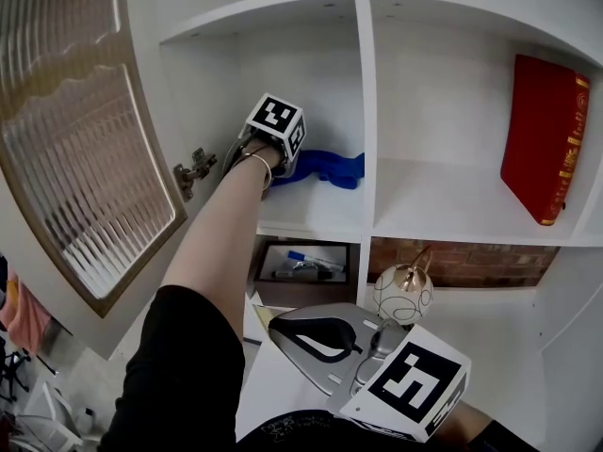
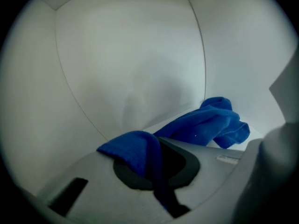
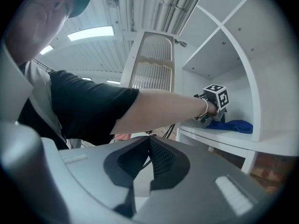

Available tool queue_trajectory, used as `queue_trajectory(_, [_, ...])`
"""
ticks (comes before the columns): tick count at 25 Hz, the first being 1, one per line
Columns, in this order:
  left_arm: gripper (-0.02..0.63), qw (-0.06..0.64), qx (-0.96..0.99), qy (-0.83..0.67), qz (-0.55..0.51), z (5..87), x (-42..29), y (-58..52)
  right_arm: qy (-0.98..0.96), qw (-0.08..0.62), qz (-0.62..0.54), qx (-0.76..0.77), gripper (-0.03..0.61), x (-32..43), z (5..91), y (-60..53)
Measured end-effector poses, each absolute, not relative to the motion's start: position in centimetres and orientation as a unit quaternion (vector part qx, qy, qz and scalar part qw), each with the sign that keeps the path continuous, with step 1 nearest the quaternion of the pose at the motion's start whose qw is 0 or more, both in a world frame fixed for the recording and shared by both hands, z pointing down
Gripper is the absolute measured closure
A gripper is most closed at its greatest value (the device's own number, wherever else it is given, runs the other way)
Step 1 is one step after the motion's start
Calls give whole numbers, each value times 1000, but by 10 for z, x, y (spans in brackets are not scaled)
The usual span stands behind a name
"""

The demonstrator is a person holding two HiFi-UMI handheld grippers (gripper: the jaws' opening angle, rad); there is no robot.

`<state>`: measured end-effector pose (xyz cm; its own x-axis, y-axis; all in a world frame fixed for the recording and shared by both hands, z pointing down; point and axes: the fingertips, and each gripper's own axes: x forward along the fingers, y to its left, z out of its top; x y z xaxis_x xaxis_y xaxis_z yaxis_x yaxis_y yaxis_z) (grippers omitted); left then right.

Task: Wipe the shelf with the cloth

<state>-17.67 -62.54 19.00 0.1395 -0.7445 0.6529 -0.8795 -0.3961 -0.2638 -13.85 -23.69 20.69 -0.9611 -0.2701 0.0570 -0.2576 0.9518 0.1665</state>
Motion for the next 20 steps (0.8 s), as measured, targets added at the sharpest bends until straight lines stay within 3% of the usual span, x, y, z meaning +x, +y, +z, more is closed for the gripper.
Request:
queue_trajectory(9, [607, 136, 769, -526, 337, 193, -168, -610, -987, 50, 66, 139, 575, -135, 217, -259])
queue_trajectory(20, [607, 131, 773, -515, 345, 195, -148, -594, -968, 117, 113, 192, 574, -150, 251, -285])
